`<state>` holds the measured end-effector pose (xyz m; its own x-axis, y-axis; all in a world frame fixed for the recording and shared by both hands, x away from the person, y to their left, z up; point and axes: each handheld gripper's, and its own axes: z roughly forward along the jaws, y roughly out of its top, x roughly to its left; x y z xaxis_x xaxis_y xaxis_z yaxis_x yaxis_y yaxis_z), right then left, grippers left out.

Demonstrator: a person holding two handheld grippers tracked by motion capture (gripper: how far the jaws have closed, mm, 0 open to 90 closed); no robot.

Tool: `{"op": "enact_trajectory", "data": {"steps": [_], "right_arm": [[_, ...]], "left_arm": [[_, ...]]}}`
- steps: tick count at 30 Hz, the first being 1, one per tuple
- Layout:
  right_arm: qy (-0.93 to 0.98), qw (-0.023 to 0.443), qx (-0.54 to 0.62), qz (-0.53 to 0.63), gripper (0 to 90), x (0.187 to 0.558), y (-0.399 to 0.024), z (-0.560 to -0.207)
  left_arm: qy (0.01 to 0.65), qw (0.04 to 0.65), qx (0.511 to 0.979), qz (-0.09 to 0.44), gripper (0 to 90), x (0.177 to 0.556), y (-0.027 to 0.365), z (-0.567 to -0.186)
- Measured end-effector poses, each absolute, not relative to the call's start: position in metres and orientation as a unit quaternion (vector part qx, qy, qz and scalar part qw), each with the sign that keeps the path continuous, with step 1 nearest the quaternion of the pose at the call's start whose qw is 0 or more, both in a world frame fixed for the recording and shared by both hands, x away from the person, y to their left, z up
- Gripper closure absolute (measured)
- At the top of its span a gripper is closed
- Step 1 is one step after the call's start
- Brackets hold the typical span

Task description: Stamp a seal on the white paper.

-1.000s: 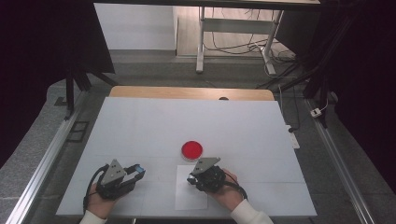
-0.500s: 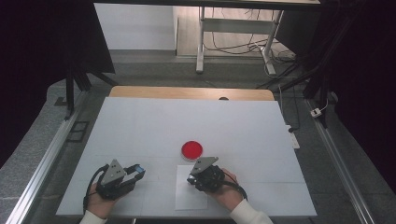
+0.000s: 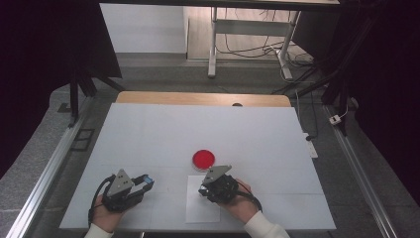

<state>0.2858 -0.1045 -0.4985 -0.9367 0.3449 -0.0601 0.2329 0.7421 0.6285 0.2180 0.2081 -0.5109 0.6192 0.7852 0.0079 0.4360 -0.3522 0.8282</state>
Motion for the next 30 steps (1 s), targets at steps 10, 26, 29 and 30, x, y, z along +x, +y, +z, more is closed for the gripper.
{"op": "enact_trajectory", "data": {"steps": [10, 26, 29, 30], "right_arm": [[0.931, 0.094, 0.145, 0.321, 75.5, 0.2841, -0.1033, -0.4978], [0.925, 0.104, 0.144, 0.336, 74.9, 0.2815, -0.1055, -0.4947], [0.923, 0.106, 0.148, 0.339, 74.7, 0.2810, -0.1063, -0.4948], [0.921, 0.105, 0.150, 0.343, 74.7, 0.2809, -0.1067, -0.4950]], "left_arm": [[0.384, 0.420, 0.796, 0.207, 65.3, 0.2187, 0.2090, -0.5113], [0.383, 0.420, 0.796, 0.208, 65.3, 0.2194, 0.2101, -0.5116], [0.382, 0.421, 0.796, 0.208, 65.3, 0.2192, 0.2101, -0.5115], [0.383, 0.421, 0.796, 0.208, 65.3, 0.2191, 0.2100, -0.5115]]}}
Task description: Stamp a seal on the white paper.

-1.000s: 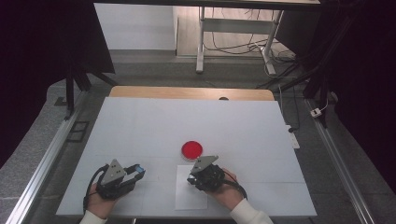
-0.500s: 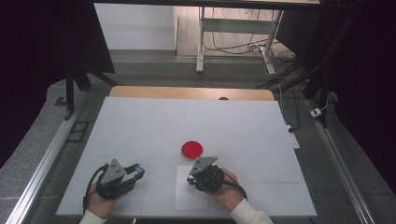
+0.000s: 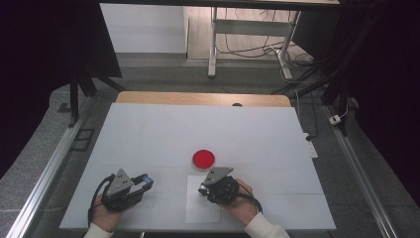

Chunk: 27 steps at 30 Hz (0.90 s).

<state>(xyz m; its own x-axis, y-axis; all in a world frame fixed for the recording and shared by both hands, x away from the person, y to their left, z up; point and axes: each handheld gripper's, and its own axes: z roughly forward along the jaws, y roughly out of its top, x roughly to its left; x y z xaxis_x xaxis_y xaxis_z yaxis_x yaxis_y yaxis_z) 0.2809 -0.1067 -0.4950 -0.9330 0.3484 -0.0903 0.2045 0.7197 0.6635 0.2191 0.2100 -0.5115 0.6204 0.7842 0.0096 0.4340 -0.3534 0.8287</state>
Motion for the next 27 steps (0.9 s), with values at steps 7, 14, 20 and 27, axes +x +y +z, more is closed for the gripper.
{"op": "enact_trajectory", "data": {"steps": [7, 14, 20, 27], "right_arm": [[0.913, 0.103, 0.155, 0.362, 74.7, 0.279, -0.110, -0.488], [0.906, 0.103, 0.160, 0.378, 74.7, 0.278, -0.112, -0.481], [0.893, 0.097, 0.176, 0.402, 74.7, 0.281, -0.119, -0.476], [0.875, 0.091, 0.191, 0.436, 74.7, 0.286, -0.130, -0.469]], "left_arm": [[0.382, 0.420, 0.797, 0.208, 65.3, 0.219, 0.210, -0.512], [0.382, 0.420, 0.796, 0.208, 65.3, 0.219, 0.210, -0.512], [0.382, 0.421, 0.796, 0.208, 65.3, 0.219, 0.210, -0.511], [0.381, 0.420, 0.797, 0.208, 65.3, 0.219, 0.210, -0.512]]}}
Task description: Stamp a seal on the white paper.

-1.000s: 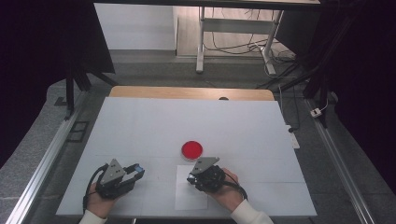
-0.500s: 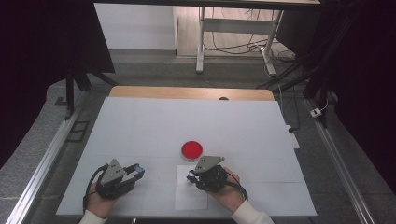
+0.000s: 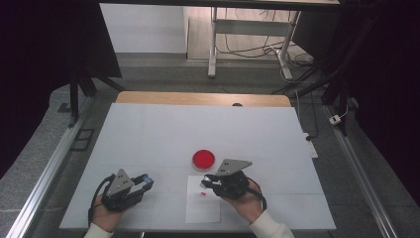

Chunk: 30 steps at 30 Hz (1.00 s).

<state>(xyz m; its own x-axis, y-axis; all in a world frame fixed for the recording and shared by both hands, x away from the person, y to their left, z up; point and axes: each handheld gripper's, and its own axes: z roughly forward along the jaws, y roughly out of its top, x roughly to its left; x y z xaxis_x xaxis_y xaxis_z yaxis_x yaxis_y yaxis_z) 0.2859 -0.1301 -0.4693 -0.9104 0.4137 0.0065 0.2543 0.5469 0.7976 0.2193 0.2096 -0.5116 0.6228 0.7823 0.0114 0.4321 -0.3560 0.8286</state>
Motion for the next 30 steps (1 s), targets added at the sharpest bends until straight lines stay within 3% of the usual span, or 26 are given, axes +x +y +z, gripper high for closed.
{"op": "enact_trajectory", "data": {"steps": [30], "right_arm": [[0.815, 0.118, 0.227, 0.519, 74.7, 0.296, -0.169, -0.445]], "left_arm": [[0.379, 0.421, 0.797, 0.209, 65.3, 0.222, 0.208, -0.513]]}}
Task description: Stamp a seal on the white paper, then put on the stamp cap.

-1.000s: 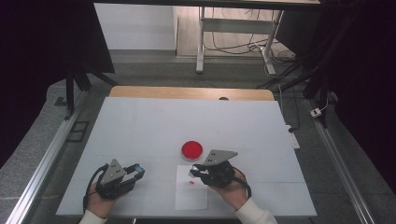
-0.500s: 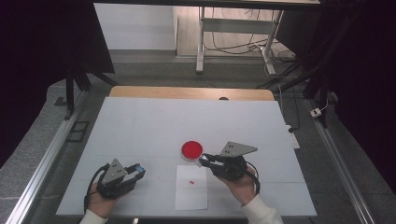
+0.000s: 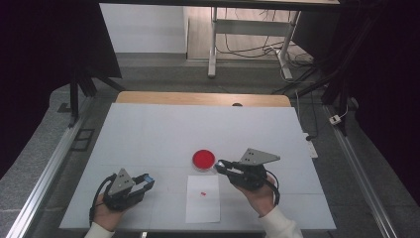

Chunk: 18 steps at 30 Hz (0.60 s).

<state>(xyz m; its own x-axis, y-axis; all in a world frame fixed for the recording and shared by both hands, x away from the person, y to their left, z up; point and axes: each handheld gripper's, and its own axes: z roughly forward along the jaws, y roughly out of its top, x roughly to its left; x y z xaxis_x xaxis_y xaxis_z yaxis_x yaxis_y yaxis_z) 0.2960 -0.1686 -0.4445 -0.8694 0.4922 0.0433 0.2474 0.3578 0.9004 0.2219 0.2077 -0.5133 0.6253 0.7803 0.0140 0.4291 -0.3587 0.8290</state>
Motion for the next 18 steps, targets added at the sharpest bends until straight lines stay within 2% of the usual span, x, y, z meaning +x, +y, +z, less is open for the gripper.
{"op": "enact_trajectory", "data": {"steps": [18], "right_arm": [[0.817, 0.126, 0.224, 0.517, 74.7, 0.2956, -0.1683, -0.4420]], "left_arm": [[0.378, 0.422, 0.797, 0.209, 65.2, 0.2224, 0.2054, -0.5124]]}}
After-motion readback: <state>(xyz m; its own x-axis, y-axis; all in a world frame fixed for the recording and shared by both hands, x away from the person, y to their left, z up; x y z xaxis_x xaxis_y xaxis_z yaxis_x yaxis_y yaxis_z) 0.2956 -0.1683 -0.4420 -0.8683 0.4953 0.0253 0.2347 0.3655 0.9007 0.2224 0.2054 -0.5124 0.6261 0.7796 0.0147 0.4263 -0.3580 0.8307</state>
